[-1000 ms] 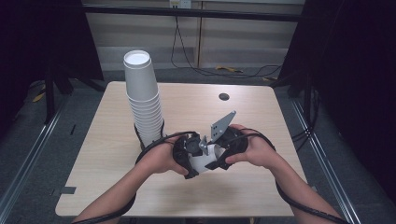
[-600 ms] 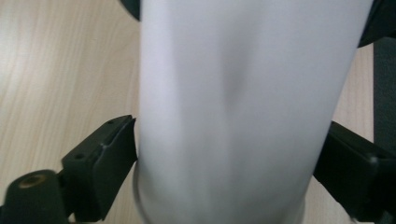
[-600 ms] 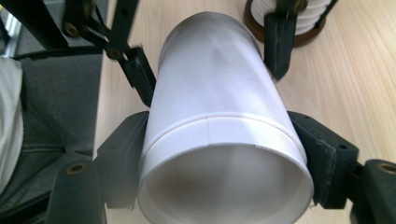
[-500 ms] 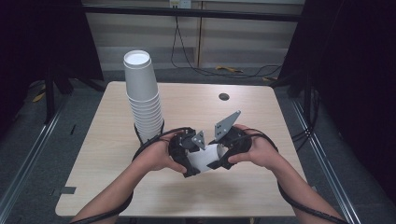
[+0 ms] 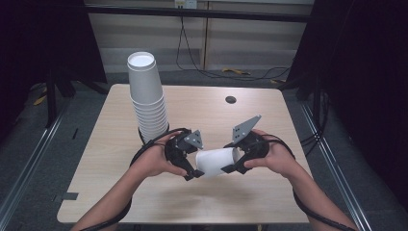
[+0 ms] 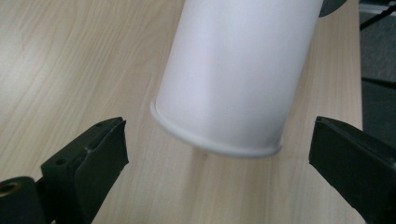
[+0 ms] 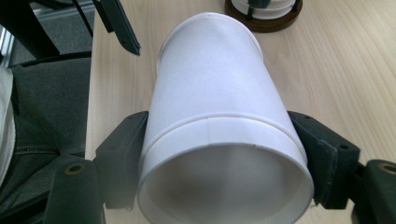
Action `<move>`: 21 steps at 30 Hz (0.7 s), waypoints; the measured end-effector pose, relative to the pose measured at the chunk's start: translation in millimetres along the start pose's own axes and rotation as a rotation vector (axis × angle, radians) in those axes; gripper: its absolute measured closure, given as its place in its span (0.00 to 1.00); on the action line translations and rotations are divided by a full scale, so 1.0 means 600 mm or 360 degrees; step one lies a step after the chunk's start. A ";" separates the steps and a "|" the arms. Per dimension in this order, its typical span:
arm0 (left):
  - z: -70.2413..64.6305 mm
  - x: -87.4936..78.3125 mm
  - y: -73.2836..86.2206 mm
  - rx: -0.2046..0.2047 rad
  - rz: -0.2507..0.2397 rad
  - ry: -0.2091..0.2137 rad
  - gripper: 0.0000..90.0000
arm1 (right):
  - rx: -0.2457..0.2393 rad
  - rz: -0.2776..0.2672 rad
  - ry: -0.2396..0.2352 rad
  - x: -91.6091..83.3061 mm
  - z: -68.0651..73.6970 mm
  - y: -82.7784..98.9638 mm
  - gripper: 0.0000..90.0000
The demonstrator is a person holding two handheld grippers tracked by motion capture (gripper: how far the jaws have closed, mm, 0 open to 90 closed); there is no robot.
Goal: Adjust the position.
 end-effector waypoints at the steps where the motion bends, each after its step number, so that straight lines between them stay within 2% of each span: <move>1: 0.001 0.000 0.001 -0.0005 -0.0012 0.0001 0.05 | 0.0008 -0.0016 0.0011 -0.002 -0.002 0.002 0.28; 4: 0.002 0.002 0.006 -0.0022 -0.0019 0.0000 0.05 | 0.0042 -0.0048 0.0007 -0.006 -0.004 0.007 0.28; 8: 0.003 0.009 0.012 -0.0050 -0.0006 0.0010 0.05 | 0.0050 -0.0073 0.0011 -0.009 -0.004 0.008 0.28; 10: 0.003 0.012 0.013 -0.0048 -0.0019 0.0026 0.05 | 0.0049 -0.0102 0.0003 -0.011 -0.004 0.005 0.28; 17: 0.003 0.018 0.014 -0.0075 -0.0111 0.0043 0.05 | 0.0063 -0.0111 -0.0009 -0.011 -0.005 0.007 0.28; 21: 0.002 0.024 0.018 -0.0083 -0.0104 0.0061 0.05 | 0.0054 -0.0117 -0.0009 -0.010 -0.004 0.006 0.28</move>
Point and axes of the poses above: each handheld gripper's, and its own axes: x roughly forward along the jaws, y roughly out of its underside, z roughly to its left, the point moved 10 cm from there along x, roughly forward along the jaws, and after that the axes turned 13 degrees about z, right-handed, at the moved point
